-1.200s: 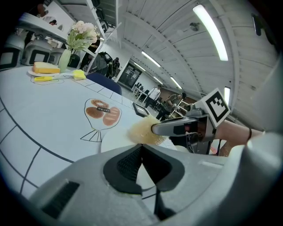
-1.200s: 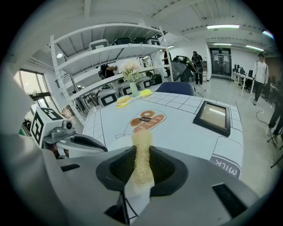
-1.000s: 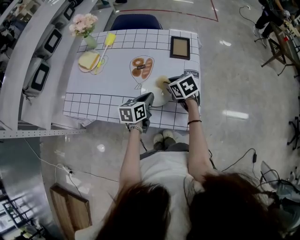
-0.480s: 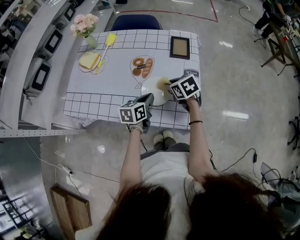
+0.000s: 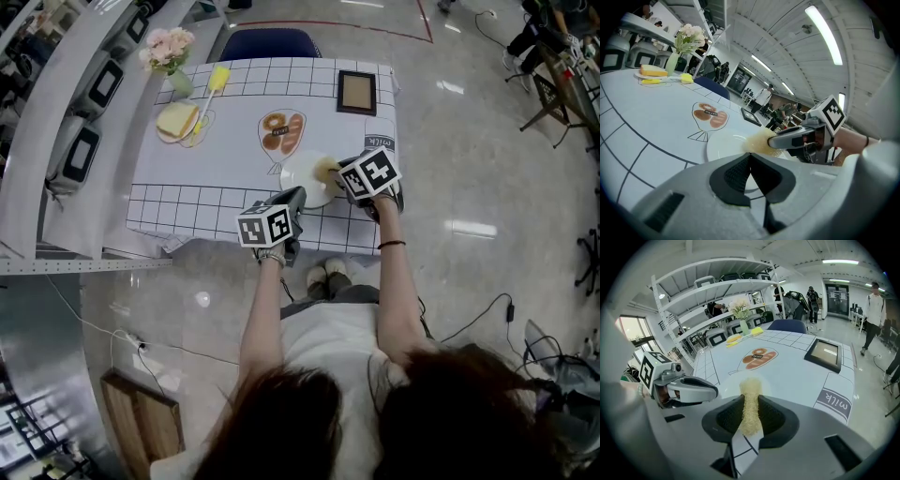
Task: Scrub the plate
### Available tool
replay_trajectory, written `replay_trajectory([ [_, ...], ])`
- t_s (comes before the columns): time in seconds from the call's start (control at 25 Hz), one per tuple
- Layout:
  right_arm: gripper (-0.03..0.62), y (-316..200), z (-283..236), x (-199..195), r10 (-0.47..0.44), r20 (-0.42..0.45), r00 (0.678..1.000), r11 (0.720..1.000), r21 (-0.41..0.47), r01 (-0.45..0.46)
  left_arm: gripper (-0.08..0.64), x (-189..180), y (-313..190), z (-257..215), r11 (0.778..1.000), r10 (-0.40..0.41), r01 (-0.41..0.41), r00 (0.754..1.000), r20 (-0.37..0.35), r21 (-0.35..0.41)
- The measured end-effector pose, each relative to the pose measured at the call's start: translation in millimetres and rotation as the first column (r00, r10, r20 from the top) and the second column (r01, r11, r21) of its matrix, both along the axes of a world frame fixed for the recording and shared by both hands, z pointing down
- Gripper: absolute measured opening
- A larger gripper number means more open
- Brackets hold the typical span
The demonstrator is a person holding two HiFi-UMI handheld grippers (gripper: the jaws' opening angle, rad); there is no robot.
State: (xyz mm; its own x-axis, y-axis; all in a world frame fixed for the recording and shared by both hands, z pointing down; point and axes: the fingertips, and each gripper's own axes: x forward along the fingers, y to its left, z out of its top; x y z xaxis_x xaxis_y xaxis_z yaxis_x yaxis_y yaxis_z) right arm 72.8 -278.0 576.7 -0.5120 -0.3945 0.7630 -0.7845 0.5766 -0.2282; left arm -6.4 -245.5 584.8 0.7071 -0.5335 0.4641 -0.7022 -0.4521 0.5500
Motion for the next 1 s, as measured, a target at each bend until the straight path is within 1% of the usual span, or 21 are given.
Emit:
replay_trajectory([
  [0.44, 0.08, 16.2, 0.7, 0.9, -0.014, 0.0, 1.0, 1.0, -0.02, 0.014, 0.011, -0.8, 10.3, -0.2, 1.0, -0.014, 0.014, 1.0, 0.001, -0.003],
  [0.84, 0.08, 32.4, 0.6, -6.0, -0.049, -0.002, 0.999, 0.998, -0.034, 0.049, 0.011, -1.6, 22.6, -2.4, 0.999, -0.038, 0.038, 0.999, 0.0, -0.003],
  [1.0, 0.08, 38.1, 1.1, -12.3, -0.077, -0.01, 0.997, 0.996, -0.041, 0.076, 0.011, -5.6, 28.1, -0.2, 0.999, -0.051, 0.052, 0.999, 0.005, -0.006],
])
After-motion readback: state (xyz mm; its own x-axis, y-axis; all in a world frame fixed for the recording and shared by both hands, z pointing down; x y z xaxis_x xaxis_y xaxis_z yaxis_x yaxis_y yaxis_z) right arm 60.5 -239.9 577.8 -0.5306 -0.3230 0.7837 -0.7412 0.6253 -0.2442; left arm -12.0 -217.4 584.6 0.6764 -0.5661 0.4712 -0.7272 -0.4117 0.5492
